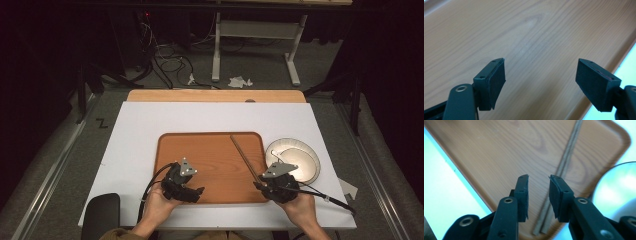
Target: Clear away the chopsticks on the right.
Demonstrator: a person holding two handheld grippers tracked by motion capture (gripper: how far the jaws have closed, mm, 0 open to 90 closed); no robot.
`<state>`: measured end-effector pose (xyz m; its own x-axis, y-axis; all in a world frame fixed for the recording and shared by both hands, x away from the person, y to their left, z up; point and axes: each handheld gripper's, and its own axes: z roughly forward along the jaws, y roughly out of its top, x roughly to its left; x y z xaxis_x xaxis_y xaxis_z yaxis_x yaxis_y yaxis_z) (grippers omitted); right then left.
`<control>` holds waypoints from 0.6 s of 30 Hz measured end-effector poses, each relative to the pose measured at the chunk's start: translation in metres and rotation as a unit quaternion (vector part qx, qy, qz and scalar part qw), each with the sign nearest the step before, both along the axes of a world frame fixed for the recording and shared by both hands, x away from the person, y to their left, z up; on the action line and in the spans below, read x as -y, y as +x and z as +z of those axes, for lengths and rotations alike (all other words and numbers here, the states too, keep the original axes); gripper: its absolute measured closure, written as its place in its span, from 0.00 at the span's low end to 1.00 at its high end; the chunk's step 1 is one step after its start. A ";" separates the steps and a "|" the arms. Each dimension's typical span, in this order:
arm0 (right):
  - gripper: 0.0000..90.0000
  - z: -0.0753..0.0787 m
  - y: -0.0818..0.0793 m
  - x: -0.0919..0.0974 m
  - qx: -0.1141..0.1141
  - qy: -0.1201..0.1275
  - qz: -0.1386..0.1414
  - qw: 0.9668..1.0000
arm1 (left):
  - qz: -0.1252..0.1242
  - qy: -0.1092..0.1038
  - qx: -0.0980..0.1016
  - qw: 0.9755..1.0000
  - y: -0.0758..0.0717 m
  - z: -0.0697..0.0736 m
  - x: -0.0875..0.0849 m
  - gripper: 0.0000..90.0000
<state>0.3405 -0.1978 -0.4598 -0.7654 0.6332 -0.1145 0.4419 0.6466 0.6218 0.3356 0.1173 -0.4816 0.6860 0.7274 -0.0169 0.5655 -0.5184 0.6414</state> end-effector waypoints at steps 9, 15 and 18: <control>0.69 0.016 -0.005 0.019 0.016 0.020 -0.014 1.000 | 0.005 -0.014 0.008 1.000 -0.004 0.004 -0.004 0.27; 0.67 0.021 -0.006 0.042 0.002 0.061 -0.034 0.998 | 0.009 -0.024 0.008 1.000 -0.006 0.007 -0.006 0.27; 0.66 0.020 -0.011 0.052 0.007 0.052 -0.045 0.998 | 0.011 -0.033 0.009 0.999 -0.008 0.008 -0.008 0.27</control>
